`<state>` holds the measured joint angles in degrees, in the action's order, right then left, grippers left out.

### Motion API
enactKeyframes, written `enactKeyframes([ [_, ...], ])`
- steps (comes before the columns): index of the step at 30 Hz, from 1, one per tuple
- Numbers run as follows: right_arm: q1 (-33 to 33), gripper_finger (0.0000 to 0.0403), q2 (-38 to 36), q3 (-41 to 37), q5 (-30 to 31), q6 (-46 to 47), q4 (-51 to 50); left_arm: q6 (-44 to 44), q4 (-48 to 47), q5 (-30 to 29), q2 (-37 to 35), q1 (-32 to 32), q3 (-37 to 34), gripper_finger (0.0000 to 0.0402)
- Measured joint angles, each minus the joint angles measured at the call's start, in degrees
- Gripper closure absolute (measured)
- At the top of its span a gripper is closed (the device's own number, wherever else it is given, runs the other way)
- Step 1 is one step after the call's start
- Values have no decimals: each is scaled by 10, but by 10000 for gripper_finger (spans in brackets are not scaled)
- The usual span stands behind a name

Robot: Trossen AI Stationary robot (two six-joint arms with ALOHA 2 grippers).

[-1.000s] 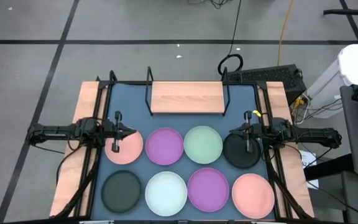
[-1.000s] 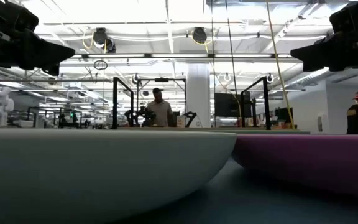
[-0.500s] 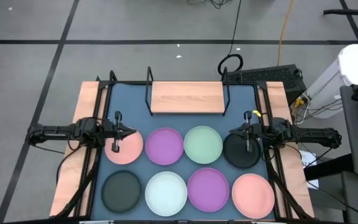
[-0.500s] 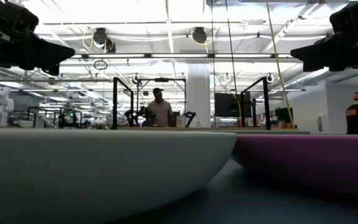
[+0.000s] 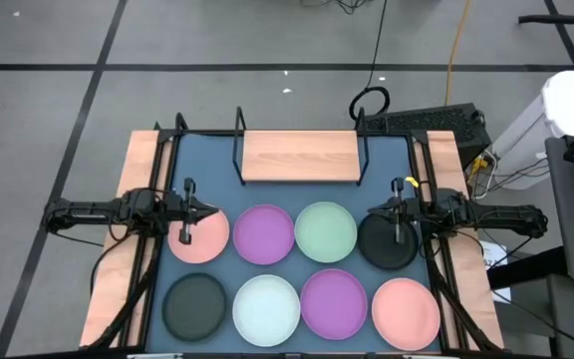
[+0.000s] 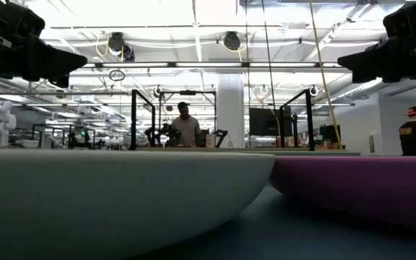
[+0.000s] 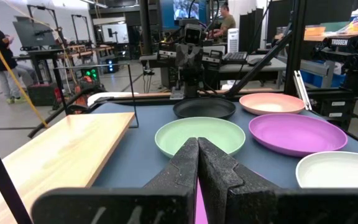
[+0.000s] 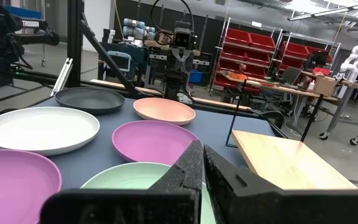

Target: Place and stack plates onto a shelf

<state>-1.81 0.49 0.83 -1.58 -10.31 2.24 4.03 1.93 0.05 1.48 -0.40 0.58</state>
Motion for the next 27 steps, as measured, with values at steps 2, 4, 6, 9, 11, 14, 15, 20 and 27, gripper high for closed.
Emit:
enactKeyframes([
  [2, 0, 403, 0, 0, 0, 0, 0, 0, 0, 0, 0, 0, 0, 389],
  [4, 0, 403, 0, 0, 0, 0, 0, 0, 0, 0, 0, 0, 0, 389],
  [6, 0, 403, 0, 0, 0, 0, 0, 0, 0, 0, 0, 0, 0, 389],
  [9, 0, 403, 0, 0, 0, -8, 0, 0, 0, 0, 0, 0, 0, 389],
  [11, 0, 403, 0, 0, 0, -11, 0, 0, 0, 0, 0, 0, 0, 389],
  [14, 0, 403, 0, 0, 0, -11, 8, 0, 0, 0, 0, 0, 0, 389],
  [15, 0, 403, 0, 0, 0, -8, 17, 0, 0, 0, 0, 0, 0, 389],
  [20, 0, 403, 4, 19, 16, 2, 40, 0, 0, 0, 0, 0, 0, 389],
  [27, 0, 403, 53, 73, 33, 21, 35, 2, 0, 0, 0, 0, 0, 389],
])
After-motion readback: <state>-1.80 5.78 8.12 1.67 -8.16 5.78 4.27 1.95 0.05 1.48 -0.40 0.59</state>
